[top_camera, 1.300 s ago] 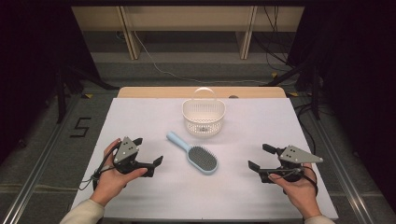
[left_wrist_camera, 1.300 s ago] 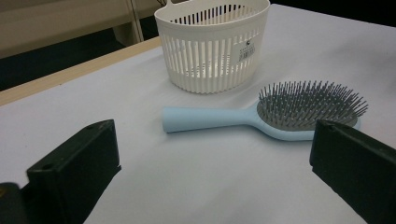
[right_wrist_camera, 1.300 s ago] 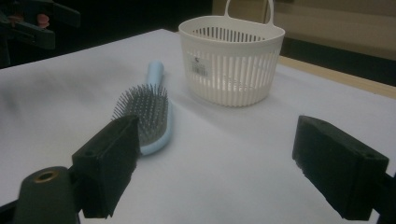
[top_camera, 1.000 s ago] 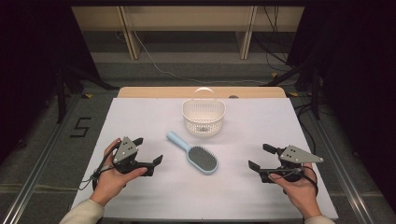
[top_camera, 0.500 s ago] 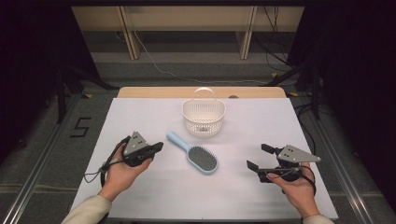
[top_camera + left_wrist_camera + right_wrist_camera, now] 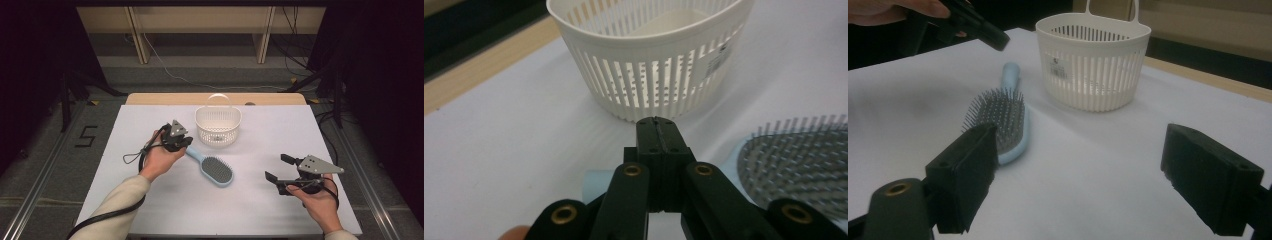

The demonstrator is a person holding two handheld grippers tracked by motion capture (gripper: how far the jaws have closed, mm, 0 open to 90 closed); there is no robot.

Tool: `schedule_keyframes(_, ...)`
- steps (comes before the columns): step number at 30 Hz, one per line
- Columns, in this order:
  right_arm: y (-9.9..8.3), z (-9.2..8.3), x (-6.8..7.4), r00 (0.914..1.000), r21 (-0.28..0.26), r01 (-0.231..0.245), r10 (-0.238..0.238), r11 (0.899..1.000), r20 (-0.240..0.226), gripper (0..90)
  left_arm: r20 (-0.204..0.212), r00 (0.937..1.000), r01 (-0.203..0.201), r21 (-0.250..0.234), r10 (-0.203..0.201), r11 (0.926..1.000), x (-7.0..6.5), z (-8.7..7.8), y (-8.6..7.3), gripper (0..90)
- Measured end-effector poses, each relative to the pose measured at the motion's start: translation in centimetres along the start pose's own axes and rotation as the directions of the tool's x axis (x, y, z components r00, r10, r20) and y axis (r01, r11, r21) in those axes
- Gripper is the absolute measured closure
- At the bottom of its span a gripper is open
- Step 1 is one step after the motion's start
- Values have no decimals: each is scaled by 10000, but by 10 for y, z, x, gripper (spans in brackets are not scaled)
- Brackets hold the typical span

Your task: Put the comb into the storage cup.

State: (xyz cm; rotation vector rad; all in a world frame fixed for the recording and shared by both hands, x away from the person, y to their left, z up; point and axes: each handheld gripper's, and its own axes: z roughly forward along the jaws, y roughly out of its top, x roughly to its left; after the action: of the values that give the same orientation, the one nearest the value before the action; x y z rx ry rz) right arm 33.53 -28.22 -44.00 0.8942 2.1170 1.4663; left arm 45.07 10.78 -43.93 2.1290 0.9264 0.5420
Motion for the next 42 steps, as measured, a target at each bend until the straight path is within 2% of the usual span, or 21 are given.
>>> schedule_keyframes(1,0,0,0,10000,10,-12,12,10000,-1,160,-107,9999,-114,203,116,9997,1,5,2,897)
schedule_keyframes(2,0,0,0,10000,10,-12,12,10000,-1,160,-107,9999,-114,203,116,9997,1,5,2,897)
schedule_keyframes(3,0,0,0,10000,-7,10,-10,10000,-15,160,-123,9999,-80,531,87,9986,3,15,4,897)
schedule_keyframes(7,0,0,0,10000,-2,-2,2,10000,-24,160,-18,10000,72,910,-71,9958,4,26,5,897)
schedule_keyframes(8,0,0,0,10000,-8,14,-14,10000,-25,160,-57,9999,95,1126,-89,9936,4,33,5,897)
schedule_keyframes(11,0,0,0,10000,-19,-8,8,10000,-22,160,-56,9999,166,1342,-160,9908,2,41,4,897)
schedule_keyframes(14,0,0,0,10000,-21,-6,6,10000,-38,160,-71,10000,8,1570,4,9876,0,46,4,897)
schedule_keyframes(18,0,0,0,10000,-30,-2,1,10000,-28,160,-22,10000,19,1771,-16,9842,-2,50,3,898)
schedule_keyframes(29,0,0,-1,10000,-25,-1,1,10000,-22,160,122,9998,114,2108,-143,9775,1,50,-2,898)
schedule_keyframes(35,0,0,-1,10000,-20,-2,2,10000,-45,160,222,9997,80,2473,-139,9689,1,43,-6,898)
schedule_keyframes(36,0,0,0,10000,-19,8,-8,10000,-43,160,288,9995,78,2601,-158,9655,1,41,-8,897)
schedule_keyframes(37,0,0,0,10000,16,-2,3,10000,-36,160,288,9995,78,2601,-158,9655,1,41,-8,898)
schedule_keyframes(38,0,0,0,10000,-2,15,-15,10000,-26,160,346,9993,21,2749,-121,9615,0,38,-10,898)
schedule_keyframes(40,0,0,0,10000,-9,1,-1,10000,-19,160,432,9989,23,2904,-155,9569,-1,35,-13,898)
schedule_keyframes(41,0,0,-1,10000,-5,10,-10,10000,-30,160,432,9989,23,2904,-155,9569,-1,35,-13,898)
schedule_keyframes(42,0,0,-1,10000,-2,-5,5,10000,-28,160,528,9985,-13,3022,-153,9532,-2,31,-16,897)
